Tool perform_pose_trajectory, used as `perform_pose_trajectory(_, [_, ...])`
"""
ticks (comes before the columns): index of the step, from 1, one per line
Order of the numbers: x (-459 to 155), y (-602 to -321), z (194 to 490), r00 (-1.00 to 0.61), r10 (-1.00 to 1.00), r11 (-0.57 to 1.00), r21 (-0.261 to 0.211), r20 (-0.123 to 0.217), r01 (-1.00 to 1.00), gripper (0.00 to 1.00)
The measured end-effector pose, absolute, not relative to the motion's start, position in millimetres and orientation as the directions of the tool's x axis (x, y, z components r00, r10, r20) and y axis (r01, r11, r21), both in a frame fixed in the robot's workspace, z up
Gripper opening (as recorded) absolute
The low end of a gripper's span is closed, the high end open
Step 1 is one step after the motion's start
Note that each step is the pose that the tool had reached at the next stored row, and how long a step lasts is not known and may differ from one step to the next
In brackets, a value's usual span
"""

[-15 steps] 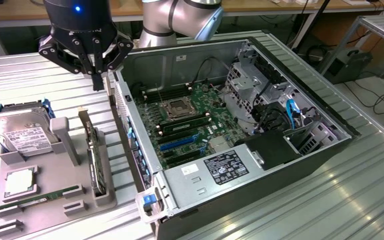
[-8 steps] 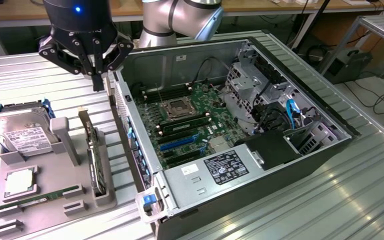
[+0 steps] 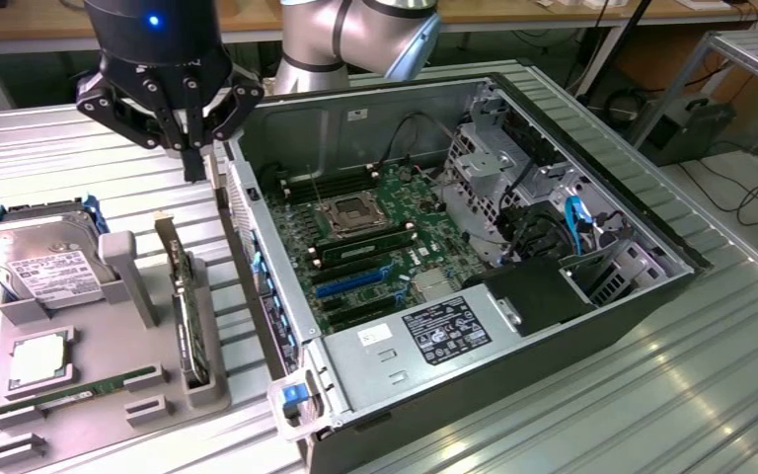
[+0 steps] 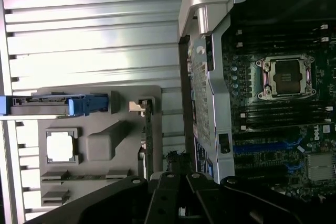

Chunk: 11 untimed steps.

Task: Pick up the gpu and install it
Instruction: 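Reach for the gpu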

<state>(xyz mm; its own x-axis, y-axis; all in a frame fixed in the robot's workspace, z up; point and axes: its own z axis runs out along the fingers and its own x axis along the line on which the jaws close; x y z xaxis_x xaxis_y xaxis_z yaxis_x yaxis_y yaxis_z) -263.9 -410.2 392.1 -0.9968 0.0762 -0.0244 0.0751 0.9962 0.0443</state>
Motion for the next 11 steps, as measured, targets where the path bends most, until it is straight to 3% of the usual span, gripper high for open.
perform_pose_trajectory(11, [-264.1,-413.0,391.8,-0.997,0.076,0.996,0.044,-0.025,0.075,0.11])
